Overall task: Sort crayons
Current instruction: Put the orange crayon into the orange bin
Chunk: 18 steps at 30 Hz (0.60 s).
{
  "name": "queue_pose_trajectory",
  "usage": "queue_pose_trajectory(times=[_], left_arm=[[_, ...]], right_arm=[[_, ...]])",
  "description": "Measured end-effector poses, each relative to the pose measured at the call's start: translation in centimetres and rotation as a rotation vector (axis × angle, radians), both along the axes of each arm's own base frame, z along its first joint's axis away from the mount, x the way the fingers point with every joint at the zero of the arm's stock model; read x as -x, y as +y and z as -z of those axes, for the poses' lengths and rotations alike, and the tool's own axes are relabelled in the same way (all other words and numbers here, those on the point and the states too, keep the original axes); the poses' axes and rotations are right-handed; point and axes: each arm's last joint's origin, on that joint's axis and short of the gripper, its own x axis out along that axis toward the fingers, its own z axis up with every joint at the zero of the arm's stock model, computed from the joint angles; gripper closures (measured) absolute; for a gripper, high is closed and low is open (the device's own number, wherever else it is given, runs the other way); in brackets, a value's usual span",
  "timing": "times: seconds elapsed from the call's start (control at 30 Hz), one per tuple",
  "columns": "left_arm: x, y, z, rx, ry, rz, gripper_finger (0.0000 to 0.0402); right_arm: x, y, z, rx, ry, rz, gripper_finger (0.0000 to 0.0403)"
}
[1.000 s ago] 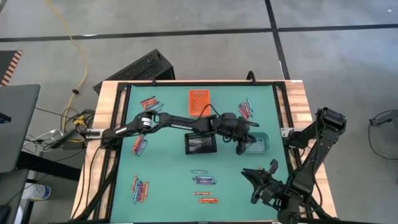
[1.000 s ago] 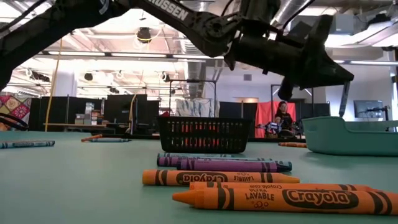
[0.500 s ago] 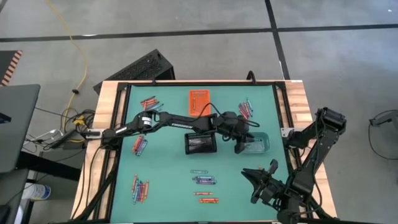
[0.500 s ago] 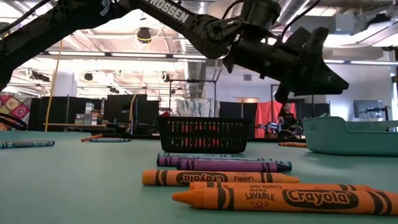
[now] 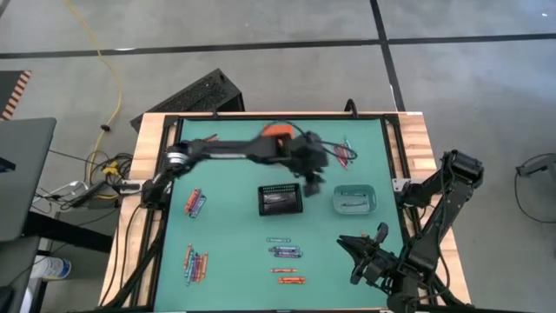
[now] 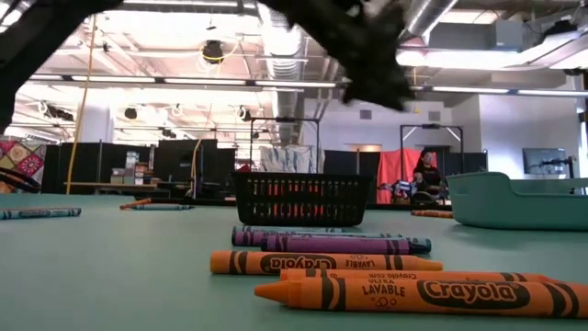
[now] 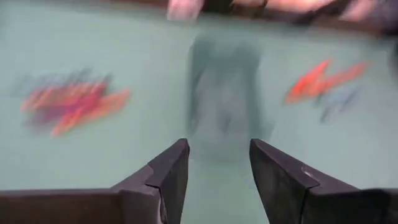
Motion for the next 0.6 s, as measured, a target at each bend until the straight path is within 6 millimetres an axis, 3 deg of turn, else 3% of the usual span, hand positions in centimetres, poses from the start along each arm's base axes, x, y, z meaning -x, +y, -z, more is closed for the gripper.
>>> queue_pose_trajectory(times=[0.2,0.33,0.43,0.6], left_arm=[[7.9,-0.3,-5.3,-0.113,0.337,-0.176,0.0252],[12.4,-0.6,-7.1,-0.155,0.486,-0.322,0.0255],[15.0,-1.1,-7.4,-0.195,0.542,-0.440,0.0255],[18.8,-3.0,-5.1,-0.183,0.601,-0.503,0.0256]], right_arm=[[-0.1,0.0,0.0,-0.003,0.000,0.002,0.0349],[-0.5,-0.3,0.1,-0.032,0.011,0.000,0.0349],[-1.2,-0.6,0.2,-0.070,0.056,-0.023,0.0349],[-2.4,-1.0,0.8,-0.217,0.200,-0.125,0.0349]])
